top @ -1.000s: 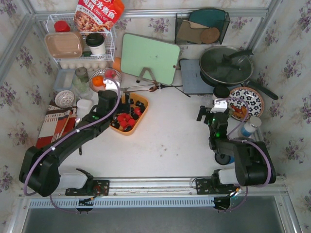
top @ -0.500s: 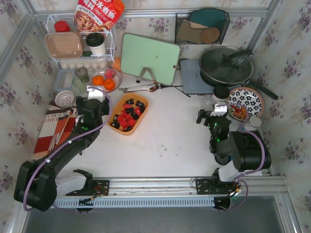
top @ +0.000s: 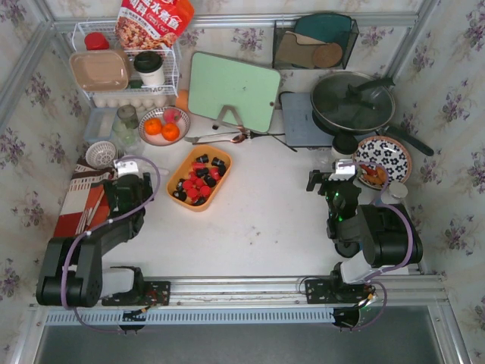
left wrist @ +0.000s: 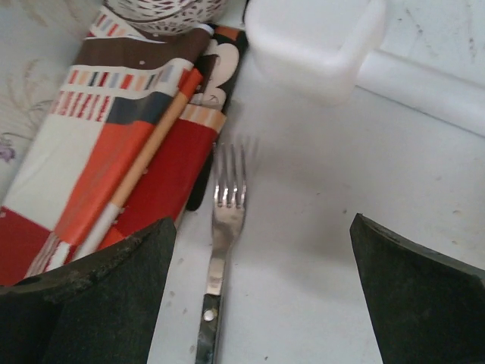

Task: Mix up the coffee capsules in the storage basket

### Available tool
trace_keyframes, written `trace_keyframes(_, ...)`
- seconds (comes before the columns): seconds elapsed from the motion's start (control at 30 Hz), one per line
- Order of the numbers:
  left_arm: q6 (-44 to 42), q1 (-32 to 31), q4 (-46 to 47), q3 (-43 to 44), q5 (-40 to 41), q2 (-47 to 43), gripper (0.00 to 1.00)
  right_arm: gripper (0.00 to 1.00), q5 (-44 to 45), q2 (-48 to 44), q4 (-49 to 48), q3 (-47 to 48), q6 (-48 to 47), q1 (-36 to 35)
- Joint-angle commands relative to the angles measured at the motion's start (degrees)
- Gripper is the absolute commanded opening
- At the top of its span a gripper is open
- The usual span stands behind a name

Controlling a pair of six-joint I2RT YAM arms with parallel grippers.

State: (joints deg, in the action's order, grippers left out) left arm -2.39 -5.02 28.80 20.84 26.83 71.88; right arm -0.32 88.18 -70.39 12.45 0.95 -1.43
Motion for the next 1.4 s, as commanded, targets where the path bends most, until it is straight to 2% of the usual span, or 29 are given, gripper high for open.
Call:
trace_keyframes(0.0, 3.91, 2.01, 7.92, 1.04, -9.18, 3.61, 1.00, 1.00, 0.58, 0.05, -3.17, 0.25, -0.24, -0.06)
trace_keyframes(0.07, 3.63, 2.86, 18.62, -0.85, -12.36, 9.11, 1.00, 1.00, 0.58, 0.02, -3.17, 0.27, -0.25, -0.05)
trace_keyframes(0.17, 0.81, 3.14, 22.32, 0.39, -19.81, 14.96, 1.00, 1.00, 0.58, 0.06, -3.17, 0.26, -0.25, -0.06)
trace_keyframes(0.27, -0.62, 3.18, 15.27, 2.80, -23.74, 13.48, 1.00, 1.00, 0.58, 0.06, -3.07, 0.28, -0.25, -0.06)
trace_keyframes(0.33, -0.43, 3.30, 18.07, 1.94, -23.41, 14.76, 1.00, 1.00, 0.58, 0.08, -3.11, 0.26, -0.25, -0.06)
trace_keyframes(0.47, -0.12, 3.34, 13.74, 3.71, -23.13, 14.18, 1.00, 1.00, 0.58, 0.00, -3.10, 0.23, -0.25, -0.06)
trace_keyframes(1.37, -0.24, 3.32, 13.92, 3.68, -23.23, 14.16, 1.00, 1.00, 0.58, 0.06, -3.09, 0.22, -0.25, -0.06)
